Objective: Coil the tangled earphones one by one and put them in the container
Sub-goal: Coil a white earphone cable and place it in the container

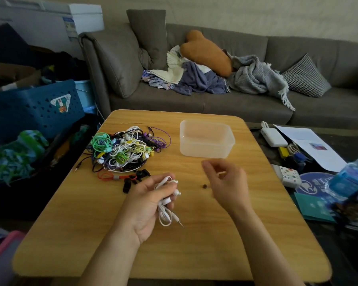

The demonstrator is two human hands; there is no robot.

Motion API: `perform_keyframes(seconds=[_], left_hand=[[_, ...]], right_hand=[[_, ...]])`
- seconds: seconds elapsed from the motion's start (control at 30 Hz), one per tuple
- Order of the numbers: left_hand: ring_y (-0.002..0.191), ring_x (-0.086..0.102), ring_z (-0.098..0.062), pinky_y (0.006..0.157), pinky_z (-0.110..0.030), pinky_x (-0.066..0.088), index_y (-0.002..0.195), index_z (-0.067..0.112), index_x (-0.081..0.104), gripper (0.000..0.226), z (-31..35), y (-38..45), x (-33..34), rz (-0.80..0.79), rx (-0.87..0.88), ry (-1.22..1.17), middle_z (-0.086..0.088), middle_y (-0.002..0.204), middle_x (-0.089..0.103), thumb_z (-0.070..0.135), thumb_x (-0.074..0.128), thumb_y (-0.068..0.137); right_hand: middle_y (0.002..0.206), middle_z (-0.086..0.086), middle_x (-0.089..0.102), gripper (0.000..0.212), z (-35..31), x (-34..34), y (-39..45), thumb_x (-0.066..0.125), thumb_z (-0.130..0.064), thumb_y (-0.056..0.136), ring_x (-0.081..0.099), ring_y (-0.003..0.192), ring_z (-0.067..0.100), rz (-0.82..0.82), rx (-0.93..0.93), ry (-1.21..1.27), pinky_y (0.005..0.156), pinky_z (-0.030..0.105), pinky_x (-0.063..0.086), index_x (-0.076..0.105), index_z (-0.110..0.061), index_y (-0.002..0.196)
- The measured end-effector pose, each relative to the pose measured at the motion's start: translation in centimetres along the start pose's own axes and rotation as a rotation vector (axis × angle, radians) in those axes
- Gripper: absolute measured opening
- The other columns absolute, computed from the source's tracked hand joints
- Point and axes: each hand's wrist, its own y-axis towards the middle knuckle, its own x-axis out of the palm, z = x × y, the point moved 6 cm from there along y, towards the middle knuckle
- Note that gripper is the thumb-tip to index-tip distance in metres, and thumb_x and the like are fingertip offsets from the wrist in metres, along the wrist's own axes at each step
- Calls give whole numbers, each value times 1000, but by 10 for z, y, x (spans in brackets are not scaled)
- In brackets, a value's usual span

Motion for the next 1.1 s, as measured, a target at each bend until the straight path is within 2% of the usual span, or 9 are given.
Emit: perform_keyframes(seconds=[0.1, 0.27, 0.37, 0.5, 0.6, 0.67, 0.77, 0.9, 1.1], left_hand=[[60, 58, -16, 51, -26, 46, 101, 3, 67, 36, -1, -2, 0, -13, -1, 9, -9, 73, 65, 6, 75, 66], [60, 58, -17, 52, -27, 47, 83, 8, 60, 15, 0, -4, -1, -26, -4, 23, -12, 72, 63, -2, 71, 78], [59, 58, -18, 52, -27, 47, 81, 8, 58, 16, 0, -5, 1, -55, -17, 13, -13, 72, 64, -3, 70, 79], [60, 58, -18, 54, -29, 46, 97, 3, 64, 27, 2, -7, 0, -47, -3, 4, -11, 75, 65, 4, 74, 72], [61, 58, -16, 56, -28, 47, 103, 0, 67, 32, 2, -6, -1, -29, 17, -11, -9, 75, 65, 6, 73, 72], [62, 59, -15, 57, -28, 49, 102, 1, 68, 25, 2, -6, 0, -23, 27, -24, -9, 75, 65, 5, 71, 78], [67, 60, -16, 62, -29, 50, 100, 2, 68, 29, 2, -4, -3, -3, 67, -12, -9, 78, 67, 14, 73, 73], [68, 59, -16, 64, -27, 51, 96, 3, 68, 28, 4, -4, 0, -34, 104, -23, -8, 75, 66, 17, 72, 72], [70, 62, -21, 71, -29, 54, 86, 6, 68, 23, 9, -7, 10, -85, 192, -23, -13, 77, 68, 10, 74, 65]], right_hand=[[96, -6, 66, 17, 7, -12, 9, 66, -17, 90, 54, 96, 19, 198, -138, -409, 80, 27, 42, 73, -21, 105], [144, -2, 42, 18, 25, -1, 13, 66, -28, 86, 27, 130, 29, 62, 67, -716, 101, 46, 25, 76, -29, 102], [151, -6, 37, 15, 31, 3, 13, 66, -33, 85, 23, 131, 27, -7, 122, -739, 100, 45, 21, 77, -33, 94], [145, -4, 45, 8, 29, 3, 11, 70, -31, 85, 26, 130, 26, 11, 116, -702, 98, 42, 19, 78, -32, 87], [126, -4, 58, 7, 15, 0, 8, 77, -28, 84, 40, 120, 22, 163, -7, -490, 99, 41, 33, 76, -28, 90], [102, -6, 69, 10, 0, -1, 4, 79, -22, 83, 58, 98, 13, 208, -44, -174, 83, 32, 49, 76, -26, 92], [76, 2, 74, 13, -14, 12, -7, 79, -10, 81, 65, 65, 9, 64, 114, 392, 58, 21, 50, 76, -12, 93], [86, 15, 74, 24, -10, 33, -27, 83, -11, 65, 66, 72, 18, -99, 331, 755, 60, 24, 51, 76, -4, 88], [85, 8, 72, 24, -10, 50, -37, 85, -13, 56, 66, 78, 20, -250, 516, 1001, 76, 36, 48, 78, -11, 79]])
